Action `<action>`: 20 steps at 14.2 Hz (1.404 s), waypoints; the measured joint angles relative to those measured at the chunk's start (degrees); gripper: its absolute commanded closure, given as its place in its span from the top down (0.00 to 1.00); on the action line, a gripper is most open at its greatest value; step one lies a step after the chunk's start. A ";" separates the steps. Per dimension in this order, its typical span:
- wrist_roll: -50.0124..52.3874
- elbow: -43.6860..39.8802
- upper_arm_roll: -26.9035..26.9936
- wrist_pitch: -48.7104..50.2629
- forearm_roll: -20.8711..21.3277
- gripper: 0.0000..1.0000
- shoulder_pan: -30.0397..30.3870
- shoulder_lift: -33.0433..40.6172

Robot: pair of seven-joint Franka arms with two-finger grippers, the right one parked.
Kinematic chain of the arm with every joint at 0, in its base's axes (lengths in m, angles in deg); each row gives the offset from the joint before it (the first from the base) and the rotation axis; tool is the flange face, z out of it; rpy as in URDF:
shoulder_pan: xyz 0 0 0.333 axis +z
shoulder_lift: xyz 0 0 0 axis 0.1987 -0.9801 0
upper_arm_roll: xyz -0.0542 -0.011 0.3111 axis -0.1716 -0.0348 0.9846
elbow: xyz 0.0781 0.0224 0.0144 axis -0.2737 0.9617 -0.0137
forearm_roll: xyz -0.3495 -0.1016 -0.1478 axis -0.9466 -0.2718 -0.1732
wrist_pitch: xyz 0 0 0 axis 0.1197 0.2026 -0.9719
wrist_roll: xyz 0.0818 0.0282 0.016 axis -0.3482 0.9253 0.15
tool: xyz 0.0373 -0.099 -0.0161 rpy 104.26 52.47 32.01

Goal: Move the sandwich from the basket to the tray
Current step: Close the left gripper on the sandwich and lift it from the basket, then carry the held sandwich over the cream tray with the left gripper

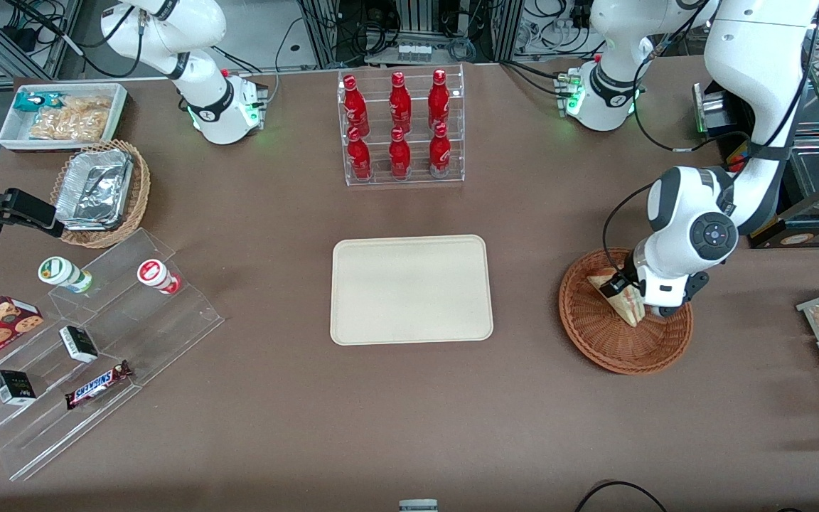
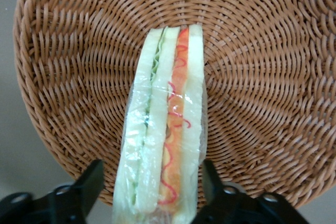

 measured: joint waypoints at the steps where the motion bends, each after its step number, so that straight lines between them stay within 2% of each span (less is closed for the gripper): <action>1: 0.00 -0.04 0.00 0.00 0.00 0.06 -0.09 0.00; 7: -1.54 -3.08 -0.02 0.68 0.01 0.05 -0.12 0.60; 11: -3.37 -9.63 -0.57 6.87 0.02 0.07 -1.76 0.94; 15: -7.30 -12.99 -3.26 9.93 -0.11 0.07 -8.79 1.27; 20: -1.13 -16.46 -5.57 9.89 -1.21 0.07 -22.87 -0.72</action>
